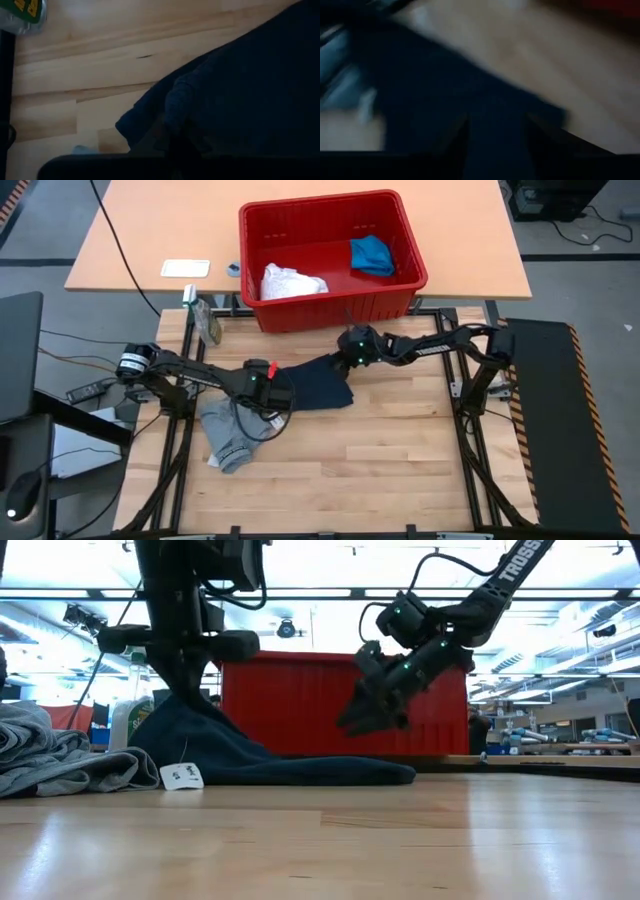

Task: Fold laundry
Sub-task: Fold the black pants

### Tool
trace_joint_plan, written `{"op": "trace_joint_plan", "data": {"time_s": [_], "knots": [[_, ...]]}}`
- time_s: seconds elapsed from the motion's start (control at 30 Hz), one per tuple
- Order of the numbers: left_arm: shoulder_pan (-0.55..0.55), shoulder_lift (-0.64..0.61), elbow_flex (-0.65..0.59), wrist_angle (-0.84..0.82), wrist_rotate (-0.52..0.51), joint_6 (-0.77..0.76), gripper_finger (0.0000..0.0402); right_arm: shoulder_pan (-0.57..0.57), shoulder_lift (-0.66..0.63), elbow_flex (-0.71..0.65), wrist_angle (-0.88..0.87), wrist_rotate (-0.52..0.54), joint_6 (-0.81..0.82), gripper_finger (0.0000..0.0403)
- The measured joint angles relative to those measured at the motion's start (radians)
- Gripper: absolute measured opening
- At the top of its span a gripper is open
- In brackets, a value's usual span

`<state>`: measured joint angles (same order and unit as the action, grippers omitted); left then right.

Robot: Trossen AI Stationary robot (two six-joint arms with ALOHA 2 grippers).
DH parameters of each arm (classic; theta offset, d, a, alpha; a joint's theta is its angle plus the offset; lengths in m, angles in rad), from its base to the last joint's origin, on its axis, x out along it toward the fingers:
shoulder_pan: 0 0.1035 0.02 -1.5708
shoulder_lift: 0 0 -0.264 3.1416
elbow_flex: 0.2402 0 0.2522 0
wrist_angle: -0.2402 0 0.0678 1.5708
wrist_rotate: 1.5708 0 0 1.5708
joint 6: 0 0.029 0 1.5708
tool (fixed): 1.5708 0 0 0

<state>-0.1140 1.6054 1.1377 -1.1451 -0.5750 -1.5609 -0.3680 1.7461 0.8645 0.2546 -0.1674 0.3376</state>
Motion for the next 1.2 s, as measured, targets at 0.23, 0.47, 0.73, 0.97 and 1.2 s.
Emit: {"op": "trace_joint_plan", "data": {"time_s": [0.23, 0.47, 0.73, 0.97, 1.2], "knots": [[0.000, 0.000, 0.000, -0.056, 0.019, -0.082, 0.0017, 0.058, 0.003, -0.021, -0.010, -0.084, -0.224, 0.0165], [0.000, 0.015, 0.001, -0.099, 0.021, -0.100, 0.0019, 0.059, 0.003, -0.055, -0.062, -0.062, -0.283, 0.0132], [0.017, 0.053, 0.000, -0.070, 0.048, -0.075, 0.0047, 0.101, 0.020, -0.063, -0.057, -0.076, -0.308, 0.0108], [0.017, 0.044, 0.000, -0.109, 0.106, -0.074, 0.0098, 0.106, 0.093, -0.058, -0.111, -0.017, -0.189, 0.0083], [0.015, 0.038, -0.001, -0.111, 0.157, -0.015, 0.0156, 0.135, -0.015, -0.056, -0.500, 0.027, 0.086, 0.0061]]}}
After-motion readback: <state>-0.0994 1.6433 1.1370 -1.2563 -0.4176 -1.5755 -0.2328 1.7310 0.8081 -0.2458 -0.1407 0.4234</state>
